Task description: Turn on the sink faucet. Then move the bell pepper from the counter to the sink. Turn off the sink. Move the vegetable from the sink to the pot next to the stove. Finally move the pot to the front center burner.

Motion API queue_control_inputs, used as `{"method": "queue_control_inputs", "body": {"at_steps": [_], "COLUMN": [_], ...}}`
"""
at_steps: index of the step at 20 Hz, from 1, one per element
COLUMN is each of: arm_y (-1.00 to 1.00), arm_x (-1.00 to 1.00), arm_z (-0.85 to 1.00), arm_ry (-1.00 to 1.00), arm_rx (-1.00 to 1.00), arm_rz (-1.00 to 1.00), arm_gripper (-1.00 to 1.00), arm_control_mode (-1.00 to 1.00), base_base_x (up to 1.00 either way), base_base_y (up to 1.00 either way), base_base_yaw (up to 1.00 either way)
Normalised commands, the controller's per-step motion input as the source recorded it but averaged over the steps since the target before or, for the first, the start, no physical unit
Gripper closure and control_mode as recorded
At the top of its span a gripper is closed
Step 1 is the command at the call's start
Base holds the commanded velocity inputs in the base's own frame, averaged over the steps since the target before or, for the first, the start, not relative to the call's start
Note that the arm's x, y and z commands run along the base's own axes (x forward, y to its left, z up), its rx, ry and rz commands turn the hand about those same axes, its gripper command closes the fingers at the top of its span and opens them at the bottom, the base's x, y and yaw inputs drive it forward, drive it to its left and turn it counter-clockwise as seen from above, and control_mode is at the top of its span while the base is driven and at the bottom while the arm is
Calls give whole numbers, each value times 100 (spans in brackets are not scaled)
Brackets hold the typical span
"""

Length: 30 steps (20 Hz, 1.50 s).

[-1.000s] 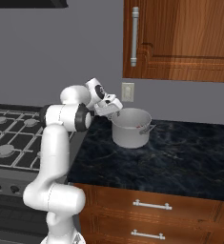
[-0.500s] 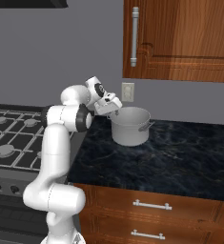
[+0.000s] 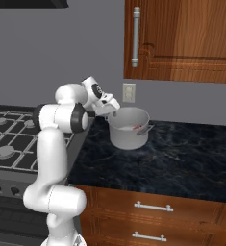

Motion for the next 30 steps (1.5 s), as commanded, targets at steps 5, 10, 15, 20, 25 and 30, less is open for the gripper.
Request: {"method": "queue_control_inputs", "body": {"at_steps": [5,10,15,20,25,30], "arm_y": [10,26,40,69,87,91], "arm_x": [-80,-73,-59,-49,-52,-51], "arm_z": [19,59,58,38,10,13], "arm_ry": [-14,-11,-1,1,4,8], "arm_rx": [0,-2,-6,-8,-8,-10], "arm_rz": [1,6,12,22,31,35], "arm_gripper": [100,100,100,100,100,100], "arm_control_mode": [-100,-100,-100,-100,-100,-100], "base_base_x": [0,0,0,0,0,0], "base_base_y": [0,0,0,0,0,0], "base_base_yaw": [0,0,0,0,0,0]}}
